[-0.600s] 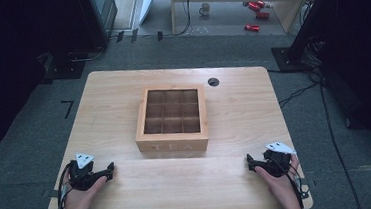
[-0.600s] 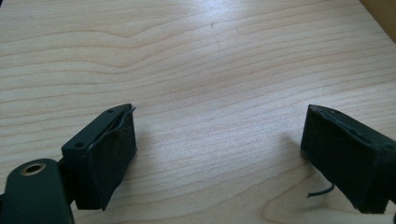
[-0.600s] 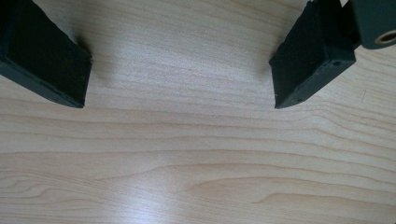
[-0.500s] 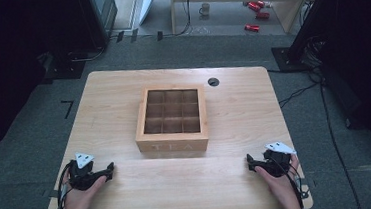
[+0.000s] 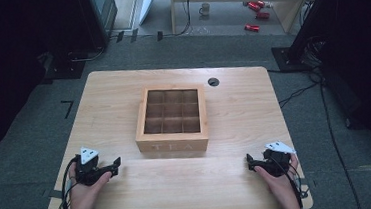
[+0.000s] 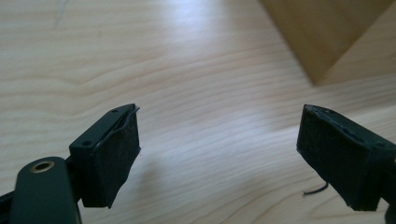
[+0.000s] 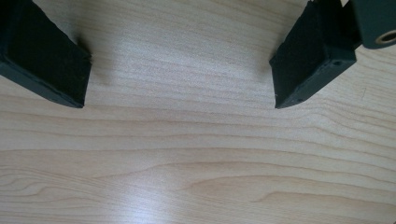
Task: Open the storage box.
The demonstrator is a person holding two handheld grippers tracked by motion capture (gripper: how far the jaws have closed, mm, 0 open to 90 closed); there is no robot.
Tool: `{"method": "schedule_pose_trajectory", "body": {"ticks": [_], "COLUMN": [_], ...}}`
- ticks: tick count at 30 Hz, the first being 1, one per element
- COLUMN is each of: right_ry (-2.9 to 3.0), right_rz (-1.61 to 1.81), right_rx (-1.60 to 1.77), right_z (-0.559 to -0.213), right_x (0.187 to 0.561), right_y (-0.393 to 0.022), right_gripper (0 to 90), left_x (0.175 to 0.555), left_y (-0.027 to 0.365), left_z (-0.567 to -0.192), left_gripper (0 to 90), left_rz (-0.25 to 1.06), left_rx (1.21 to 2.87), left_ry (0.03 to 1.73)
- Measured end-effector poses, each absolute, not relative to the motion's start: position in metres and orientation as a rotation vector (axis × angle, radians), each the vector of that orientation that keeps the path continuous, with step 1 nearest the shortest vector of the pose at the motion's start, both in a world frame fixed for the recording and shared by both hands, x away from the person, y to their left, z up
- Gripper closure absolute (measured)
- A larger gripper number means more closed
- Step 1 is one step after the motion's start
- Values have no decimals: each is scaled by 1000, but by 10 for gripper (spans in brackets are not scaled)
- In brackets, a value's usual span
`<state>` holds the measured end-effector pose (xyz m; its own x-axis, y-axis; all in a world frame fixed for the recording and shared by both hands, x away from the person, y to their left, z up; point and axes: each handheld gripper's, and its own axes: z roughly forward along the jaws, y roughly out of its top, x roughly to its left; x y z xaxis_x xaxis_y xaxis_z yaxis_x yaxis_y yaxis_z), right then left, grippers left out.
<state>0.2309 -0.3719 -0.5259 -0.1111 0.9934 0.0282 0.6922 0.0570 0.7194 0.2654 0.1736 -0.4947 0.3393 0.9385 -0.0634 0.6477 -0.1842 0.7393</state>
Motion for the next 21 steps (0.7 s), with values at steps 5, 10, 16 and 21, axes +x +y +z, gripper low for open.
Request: {"method": "schedule_pose_trajectory", "body": {"ticks": [5, 10, 16, 21], "right_ry": [1857, 1857, 1857, 1853], "right_rz": [816, 816, 817, 816], "right_rx": [1680, 1681, 1680, 1684], "right_z": [-526, -526, -526, -526], "right_x": [231, 231, 231, 231], "right_y": [-372, -372, -372, -372], "right_gripper": [44, 44, 44, 44], "left_x": [269, 276, 283, 287], "left_y": [160, 144, 130, 123], "left_z": [-488, -483, -483, -482], "left_gripper": [138, 141, 143, 176], "left_rz": [526, 520, 478, 420], "left_rx": [1932, 1961, 1969, 1972], "left_ry": [1322, 1274, 1239, 1185]}}
